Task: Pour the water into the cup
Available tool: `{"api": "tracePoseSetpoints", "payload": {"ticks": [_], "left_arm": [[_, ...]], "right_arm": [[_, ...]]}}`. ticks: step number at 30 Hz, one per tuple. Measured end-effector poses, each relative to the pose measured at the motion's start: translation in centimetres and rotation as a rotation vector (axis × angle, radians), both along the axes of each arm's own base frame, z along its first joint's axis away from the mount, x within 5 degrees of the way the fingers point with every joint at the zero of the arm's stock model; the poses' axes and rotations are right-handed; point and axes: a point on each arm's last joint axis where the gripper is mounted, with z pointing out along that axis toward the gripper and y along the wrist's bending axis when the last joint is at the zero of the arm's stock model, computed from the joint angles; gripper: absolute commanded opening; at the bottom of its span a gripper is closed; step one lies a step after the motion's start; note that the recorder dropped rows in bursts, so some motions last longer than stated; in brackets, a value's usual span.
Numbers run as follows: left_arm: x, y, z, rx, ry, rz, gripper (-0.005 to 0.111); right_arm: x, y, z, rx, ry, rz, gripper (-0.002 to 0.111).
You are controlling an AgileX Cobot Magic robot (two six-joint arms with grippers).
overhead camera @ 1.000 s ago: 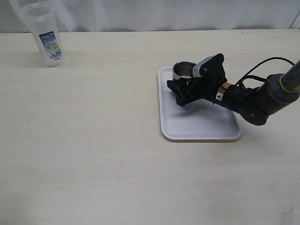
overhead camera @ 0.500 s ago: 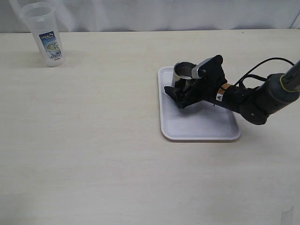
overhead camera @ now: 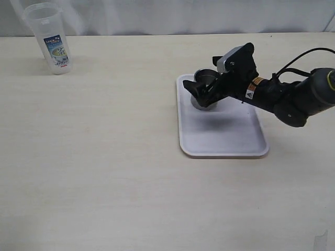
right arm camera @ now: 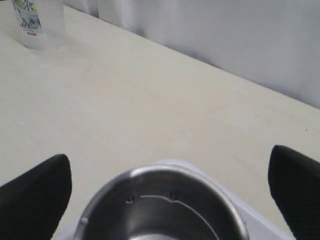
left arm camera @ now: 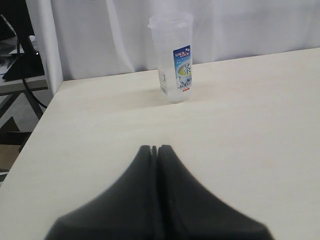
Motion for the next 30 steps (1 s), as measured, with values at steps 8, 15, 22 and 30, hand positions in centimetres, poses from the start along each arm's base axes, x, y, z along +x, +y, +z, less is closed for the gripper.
{"api": "tracePoseSetpoints", "payload": {"ticks": [8,15,22,30], "left_arm": [[0.0,0.0,0.0,0.000,0.000,0.000,0.000],[0.0,0.0,0.0,0.000,0.000,0.000,0.000],[0.0,0.0,0.0,0.000,0.000,0.000,0.000],[0.0,0.0,0.0,0.000,0.000,0.000,0.000]], "right_arm": [[-0.1,0.0,4.6,0.101,-0.043,-0.022,0.097],[-0.7,-0.2,10.3,0.142,-0.128,-0.042,0.048],[-2.1,-1.2,15.5,0.066,-0.159,-0.130,0.011],[-5.5,-2.2,21.1,0.107,-0.178,-0.202,0.004]]}}
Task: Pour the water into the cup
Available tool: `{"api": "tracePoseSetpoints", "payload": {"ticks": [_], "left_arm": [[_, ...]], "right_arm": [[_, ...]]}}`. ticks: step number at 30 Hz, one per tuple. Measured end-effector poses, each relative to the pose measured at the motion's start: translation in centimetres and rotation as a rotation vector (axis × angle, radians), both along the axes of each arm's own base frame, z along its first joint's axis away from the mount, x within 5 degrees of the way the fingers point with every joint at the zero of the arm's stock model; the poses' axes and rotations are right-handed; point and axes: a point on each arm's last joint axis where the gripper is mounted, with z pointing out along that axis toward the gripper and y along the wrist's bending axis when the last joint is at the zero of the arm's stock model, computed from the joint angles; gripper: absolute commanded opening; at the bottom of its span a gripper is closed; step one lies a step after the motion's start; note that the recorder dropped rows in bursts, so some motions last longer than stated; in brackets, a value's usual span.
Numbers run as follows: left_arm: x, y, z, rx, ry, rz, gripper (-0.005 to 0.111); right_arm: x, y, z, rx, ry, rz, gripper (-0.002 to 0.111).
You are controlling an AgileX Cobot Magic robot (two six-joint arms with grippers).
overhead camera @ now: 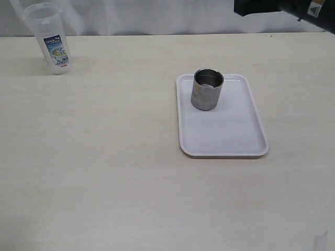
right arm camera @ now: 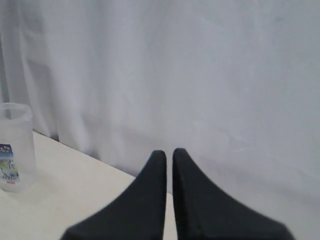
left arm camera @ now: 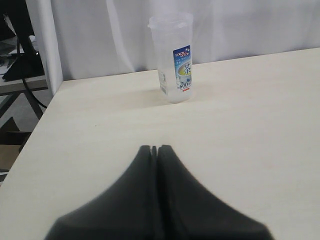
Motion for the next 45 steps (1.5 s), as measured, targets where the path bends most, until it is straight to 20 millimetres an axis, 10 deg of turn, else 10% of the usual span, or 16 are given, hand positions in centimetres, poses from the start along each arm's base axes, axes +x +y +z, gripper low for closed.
{"api": "tracePoseSetpoints", "payload": {"ticks": [12,28,45], "left_arm": [[0.0,0.0,0.0,0.000,0.000,0.000,0.000],[0.0,0.0,0.0,0.000,0.000,0.000,0.000],[0.0,0.0,0.0,0.000,0.000,0.000,0.000]], "right_arm": [[-10.9,-1.7,5.4,0.030,-0.184,-0.029,0.004],[-27.0,-3.9,3.4,0.479,-0.326,0.052,0.004],[-31.0,-4.4,4.2,0.505,-0.503,0.096,0.004]]}}
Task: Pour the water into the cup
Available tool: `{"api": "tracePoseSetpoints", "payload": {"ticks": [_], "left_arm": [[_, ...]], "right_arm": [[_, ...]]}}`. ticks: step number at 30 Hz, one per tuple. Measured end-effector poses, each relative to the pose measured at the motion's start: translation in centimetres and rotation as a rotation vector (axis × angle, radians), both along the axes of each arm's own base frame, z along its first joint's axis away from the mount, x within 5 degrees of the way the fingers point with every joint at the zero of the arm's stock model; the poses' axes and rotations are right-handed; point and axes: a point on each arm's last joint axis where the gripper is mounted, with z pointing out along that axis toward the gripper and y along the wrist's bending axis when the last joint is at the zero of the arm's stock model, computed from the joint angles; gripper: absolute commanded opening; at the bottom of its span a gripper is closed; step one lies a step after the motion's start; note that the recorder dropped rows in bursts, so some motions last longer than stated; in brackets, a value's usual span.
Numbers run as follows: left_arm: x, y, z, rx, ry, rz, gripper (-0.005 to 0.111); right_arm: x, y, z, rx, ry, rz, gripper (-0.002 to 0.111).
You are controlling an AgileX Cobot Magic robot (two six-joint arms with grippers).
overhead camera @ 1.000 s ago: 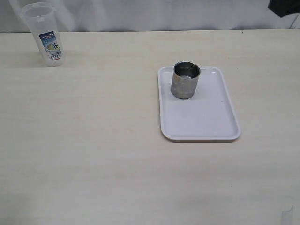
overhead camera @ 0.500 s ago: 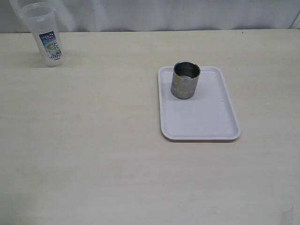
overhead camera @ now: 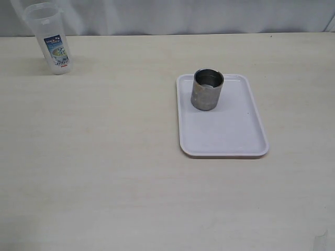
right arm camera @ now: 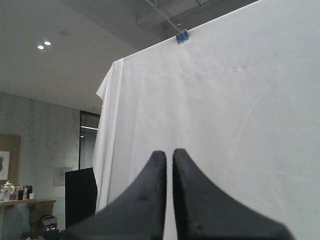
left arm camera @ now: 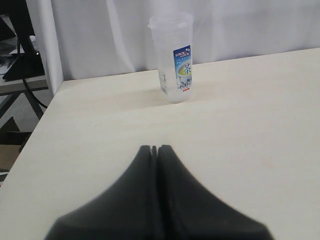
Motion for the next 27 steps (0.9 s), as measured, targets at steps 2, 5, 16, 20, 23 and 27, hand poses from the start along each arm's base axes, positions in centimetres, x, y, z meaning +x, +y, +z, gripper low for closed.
{"api": "tracePoseSetpoints", "payload": {"ticks": [2,5,16,20,23,27], "left_arm": [[0.0,0.0,0.0,0.000,0.000,0.000,0.000],[0.0,0.0,0.0,0.000,0.000,0.000,0.000],[0.0,0.0,0.0,0.000,0.000,0.000,0.000],[0.0,0.0,0.0,0.000,0.000,0.000,0.000],[0.0,0.0,0.0,0.000,0.000,0.000,0.000],[0.0,0.0,0.0,0.000,0.000,0.000,0.000]], "right_arm": [[0.0,0.0,0.0,0.000,0.000,0.000,0.004],[0.0,0.0,0.0,0.000,0.000,0.000,0.004],[0.0,0.0,0.0,-0.023,-0.013,-0.019,0.004],[0.0,0.0,0.0,-0.085,-0.048,-0.070,0.004],[0.2,-0.1,-0.4,-0.135,-0.073,-0.125,0.004],[0.9,-0.4,-1.8,-0.141,-0.062,-0.191,0.004]]}}
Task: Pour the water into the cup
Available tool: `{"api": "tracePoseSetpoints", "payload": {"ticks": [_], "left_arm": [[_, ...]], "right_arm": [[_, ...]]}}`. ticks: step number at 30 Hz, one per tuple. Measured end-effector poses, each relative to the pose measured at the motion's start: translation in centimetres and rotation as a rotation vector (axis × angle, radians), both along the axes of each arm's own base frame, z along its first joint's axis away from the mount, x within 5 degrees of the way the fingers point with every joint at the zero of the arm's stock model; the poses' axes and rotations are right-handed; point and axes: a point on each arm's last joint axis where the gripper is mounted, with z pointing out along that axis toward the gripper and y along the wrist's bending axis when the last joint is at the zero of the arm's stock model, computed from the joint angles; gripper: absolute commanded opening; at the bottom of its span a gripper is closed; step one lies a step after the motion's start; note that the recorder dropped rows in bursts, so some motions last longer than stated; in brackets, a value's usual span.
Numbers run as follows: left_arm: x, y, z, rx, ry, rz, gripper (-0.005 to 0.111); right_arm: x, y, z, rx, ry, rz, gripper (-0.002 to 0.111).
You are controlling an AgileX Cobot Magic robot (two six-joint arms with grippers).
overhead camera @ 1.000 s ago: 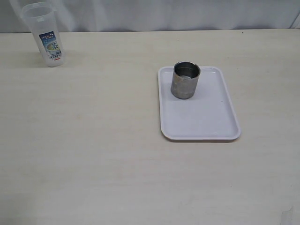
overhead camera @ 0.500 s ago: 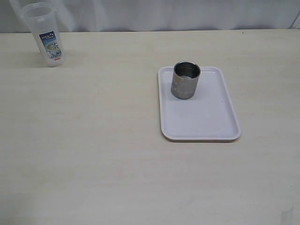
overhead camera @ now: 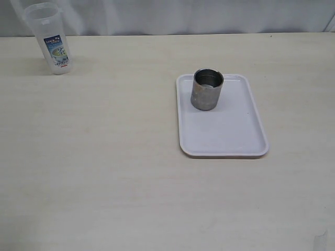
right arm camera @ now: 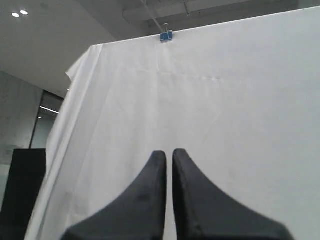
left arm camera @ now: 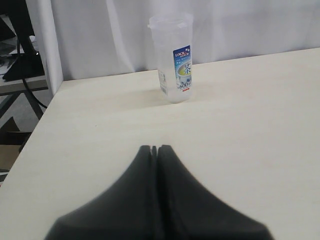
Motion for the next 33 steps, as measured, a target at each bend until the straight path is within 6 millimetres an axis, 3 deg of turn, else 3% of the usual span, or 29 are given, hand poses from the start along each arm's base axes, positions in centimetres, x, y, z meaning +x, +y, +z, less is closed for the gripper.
{"api": "tracePoseSetpoints", "payload": {"ticks": [15,23,33], "left_arm": [[0.0,0.0,0.0,0.000,0.000,0.000,0.000],[0.0,0.0,0.0,0.000,0.000,0.000,0.000],[0.0,0.0,0.0,0.000,0.000,0.000,0.000]], "right_arm": [[1.6,-1.3,-7.5,0.047,0.135,-0.154,0.004],[1.7,-1.9,-8.4,0.071,0.209,-0.218,0.004],[2.2,-1.9,-10.0,-0.026,0.369,-0.262,0.004]]}}
